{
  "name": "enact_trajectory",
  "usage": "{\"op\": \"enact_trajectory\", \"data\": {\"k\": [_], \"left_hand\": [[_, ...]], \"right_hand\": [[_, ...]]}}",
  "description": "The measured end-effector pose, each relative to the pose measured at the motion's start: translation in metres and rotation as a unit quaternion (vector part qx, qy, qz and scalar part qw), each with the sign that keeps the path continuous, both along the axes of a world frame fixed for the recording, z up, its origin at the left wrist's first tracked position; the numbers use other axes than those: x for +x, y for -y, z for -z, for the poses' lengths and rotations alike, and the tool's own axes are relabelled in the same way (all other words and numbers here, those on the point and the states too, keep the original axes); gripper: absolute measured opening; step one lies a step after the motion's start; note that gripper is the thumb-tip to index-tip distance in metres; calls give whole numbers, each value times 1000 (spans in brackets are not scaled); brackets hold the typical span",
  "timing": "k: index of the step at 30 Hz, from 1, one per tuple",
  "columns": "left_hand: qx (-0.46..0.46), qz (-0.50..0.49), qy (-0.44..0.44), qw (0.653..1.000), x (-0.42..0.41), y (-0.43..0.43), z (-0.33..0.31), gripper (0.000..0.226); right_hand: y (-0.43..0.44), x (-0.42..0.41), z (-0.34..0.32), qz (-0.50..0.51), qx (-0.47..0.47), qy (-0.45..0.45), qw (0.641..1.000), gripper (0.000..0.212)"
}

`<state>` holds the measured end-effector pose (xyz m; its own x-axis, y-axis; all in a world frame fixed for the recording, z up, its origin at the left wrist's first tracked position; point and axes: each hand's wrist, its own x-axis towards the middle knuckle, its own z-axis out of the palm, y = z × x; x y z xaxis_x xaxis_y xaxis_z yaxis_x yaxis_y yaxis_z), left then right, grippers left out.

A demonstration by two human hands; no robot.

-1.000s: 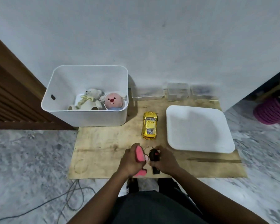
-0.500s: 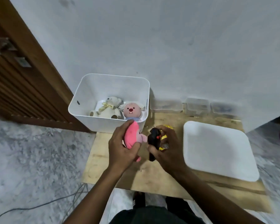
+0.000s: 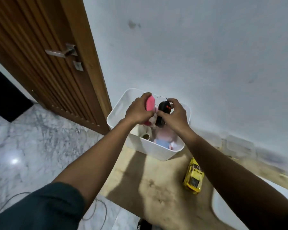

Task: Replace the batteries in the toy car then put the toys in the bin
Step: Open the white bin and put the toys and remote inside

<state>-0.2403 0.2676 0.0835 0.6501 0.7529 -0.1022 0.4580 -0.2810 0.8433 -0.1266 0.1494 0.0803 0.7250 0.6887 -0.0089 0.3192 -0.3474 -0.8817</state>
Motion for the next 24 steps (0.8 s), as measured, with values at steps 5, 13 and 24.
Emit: {"op": "enact_trajectory", "data": {"k": [5,13,24], "left_hand": [[-31,42,-142,989,17,-23,31,83],[-2,101,-293,951,31,-40,62,92],[53,120,-330,935,36,-51,52,58]], "right_hand": [[-33,20,42,-13,-123,-28,992,68],[-40,22,74,-15,-240,-95,966,52],[-36,38,73,-19,-259,-61,964,61]]}}
